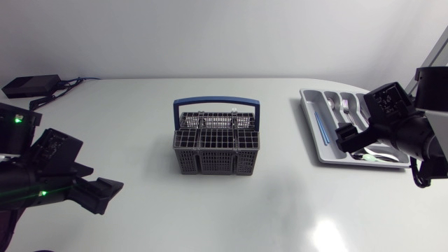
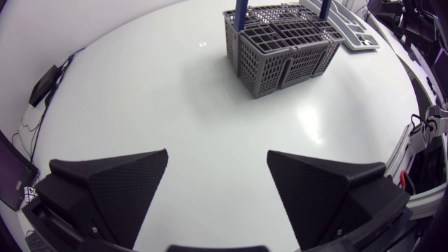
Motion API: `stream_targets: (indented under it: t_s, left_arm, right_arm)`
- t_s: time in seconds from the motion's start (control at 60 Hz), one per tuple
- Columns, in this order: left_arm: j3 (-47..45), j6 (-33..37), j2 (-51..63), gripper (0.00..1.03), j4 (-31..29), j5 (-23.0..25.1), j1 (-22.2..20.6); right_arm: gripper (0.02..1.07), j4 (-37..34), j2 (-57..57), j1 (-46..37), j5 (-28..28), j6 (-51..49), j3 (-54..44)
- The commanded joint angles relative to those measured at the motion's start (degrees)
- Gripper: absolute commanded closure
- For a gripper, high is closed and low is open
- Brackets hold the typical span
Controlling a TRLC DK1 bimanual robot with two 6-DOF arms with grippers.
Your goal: Unload the cutlery basket into the drawer organizer.
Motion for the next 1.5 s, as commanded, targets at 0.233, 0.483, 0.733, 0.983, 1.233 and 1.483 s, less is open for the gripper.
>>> stream_targets:
  t_s: [0.233,0.483,0.733,0.983,1.233,1.483]
  left_arm:
    - [-3.38,3.33,-5.34,0.04,-0.9,-0.01,5.42]
    - [-3.38,4.91,-9.3,0.04,-0.02,-0.01,9.47]
    - [-5.13,4.56,-13.6,0.04,5.34,-0.01,13.69]
    - [-8.03,3.86,-16.68,0.04,11.58,-0.98,15.97]
    - [-14.14,0.9,-21.89,0.04,19.5,-0.88,16.54]
    - [-21.24,-2.09,-28.56,0.04,26.97,-0.58,16.06]
  right_arm:
    - [0.06,2.26,-9.42,0.43,5.23,5.06,-4.83]
    - [0.06,2.7,-15.58,1.49,4.88,6.82,-8.96]
    - [0.06,5.69,-22.17,1.49,4.88,6.82,-14.32]
    - [0.06,7.49,-28.85,0.91,4.82,7.61,-18.69]
    - [0.06,7.12,-36.81,-0.75,0.41,12.98,-23.79]
    - [0.06,6.78,-44.28,-2.32,-3.73,18.02,-28.57]
